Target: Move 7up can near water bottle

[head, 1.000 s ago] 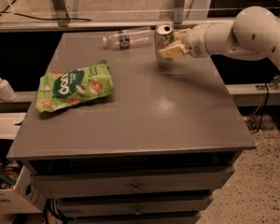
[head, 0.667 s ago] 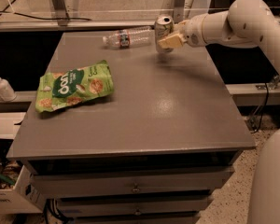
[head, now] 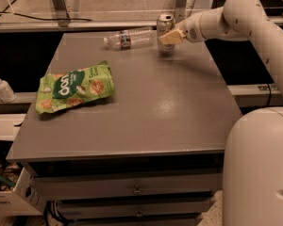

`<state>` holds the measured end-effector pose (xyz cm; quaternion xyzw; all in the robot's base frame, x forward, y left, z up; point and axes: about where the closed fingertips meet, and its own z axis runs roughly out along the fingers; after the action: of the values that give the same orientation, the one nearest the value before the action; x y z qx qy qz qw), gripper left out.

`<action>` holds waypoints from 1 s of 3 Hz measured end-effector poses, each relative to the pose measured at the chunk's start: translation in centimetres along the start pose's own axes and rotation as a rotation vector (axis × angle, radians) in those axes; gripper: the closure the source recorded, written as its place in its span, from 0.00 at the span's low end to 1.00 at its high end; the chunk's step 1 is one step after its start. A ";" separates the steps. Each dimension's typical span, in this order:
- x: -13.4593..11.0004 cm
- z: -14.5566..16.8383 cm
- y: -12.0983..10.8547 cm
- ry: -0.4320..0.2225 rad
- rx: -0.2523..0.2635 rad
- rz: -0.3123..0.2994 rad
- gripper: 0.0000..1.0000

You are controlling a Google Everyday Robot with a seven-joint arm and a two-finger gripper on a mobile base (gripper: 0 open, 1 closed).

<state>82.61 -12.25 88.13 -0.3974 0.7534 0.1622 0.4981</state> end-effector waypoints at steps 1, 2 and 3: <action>0.3 3.1 0.6 0.009 -0.025 0.046 1.00; 0.0 4.1 1.0 0.005 -0.032 0.047 1.00; 0.2 4.4 1.1 0.028 -0.028 0.049 0.82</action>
Offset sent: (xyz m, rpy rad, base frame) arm 0.0222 0.0314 -0.0179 0.0419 0.0505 -0.0031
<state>84.48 -8.89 85.79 -0.3881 0.7674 0.1791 0.4779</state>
